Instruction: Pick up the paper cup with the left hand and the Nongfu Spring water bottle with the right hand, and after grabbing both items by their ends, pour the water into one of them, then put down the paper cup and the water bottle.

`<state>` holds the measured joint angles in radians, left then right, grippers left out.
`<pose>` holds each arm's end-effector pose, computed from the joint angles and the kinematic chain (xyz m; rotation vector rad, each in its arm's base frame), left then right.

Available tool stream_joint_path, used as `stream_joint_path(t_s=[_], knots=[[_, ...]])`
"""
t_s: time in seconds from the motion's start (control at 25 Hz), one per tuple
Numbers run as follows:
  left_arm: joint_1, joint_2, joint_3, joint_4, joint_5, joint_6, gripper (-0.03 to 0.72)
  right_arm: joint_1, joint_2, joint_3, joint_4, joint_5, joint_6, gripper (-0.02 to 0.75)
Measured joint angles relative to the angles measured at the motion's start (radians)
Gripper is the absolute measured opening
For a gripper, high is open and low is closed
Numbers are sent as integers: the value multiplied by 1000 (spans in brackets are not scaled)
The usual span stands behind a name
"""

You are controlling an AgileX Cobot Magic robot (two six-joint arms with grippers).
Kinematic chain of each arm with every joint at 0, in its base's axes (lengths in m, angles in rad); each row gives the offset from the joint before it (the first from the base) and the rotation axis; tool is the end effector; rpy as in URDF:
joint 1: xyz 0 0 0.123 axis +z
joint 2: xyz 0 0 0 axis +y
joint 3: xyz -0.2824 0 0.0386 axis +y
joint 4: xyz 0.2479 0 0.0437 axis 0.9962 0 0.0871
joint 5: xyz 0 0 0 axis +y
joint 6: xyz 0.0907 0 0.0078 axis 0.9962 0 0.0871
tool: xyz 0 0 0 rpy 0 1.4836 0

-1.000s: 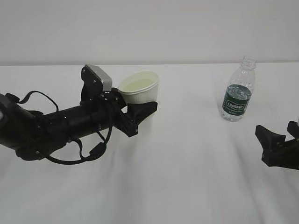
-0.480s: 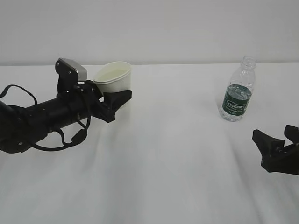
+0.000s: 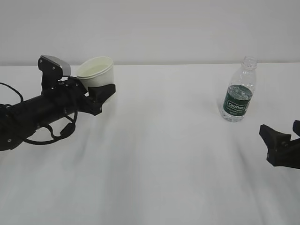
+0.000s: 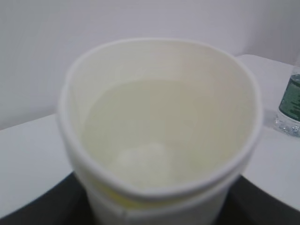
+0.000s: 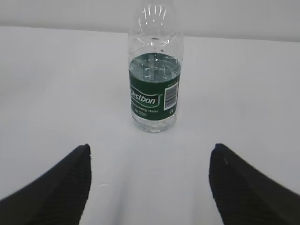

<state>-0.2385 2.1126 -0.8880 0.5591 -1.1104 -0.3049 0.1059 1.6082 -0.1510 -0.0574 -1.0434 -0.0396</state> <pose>0.3626 -0.1326 0.1189 0.5453 1.6019 -0.6164 0.2051 0.0263 0.1331 -0.1989 1.8879 0.0725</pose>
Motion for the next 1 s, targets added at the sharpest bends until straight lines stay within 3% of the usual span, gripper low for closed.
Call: stream_joint_path(t_s=[0.48,1.0], knots=[[32,0,0,-32,18,0,418,0,-117,-101,7,206,-38,588],[114,0,0,-77,52,0,418,0,-348,-210,23,503,-98,588]])
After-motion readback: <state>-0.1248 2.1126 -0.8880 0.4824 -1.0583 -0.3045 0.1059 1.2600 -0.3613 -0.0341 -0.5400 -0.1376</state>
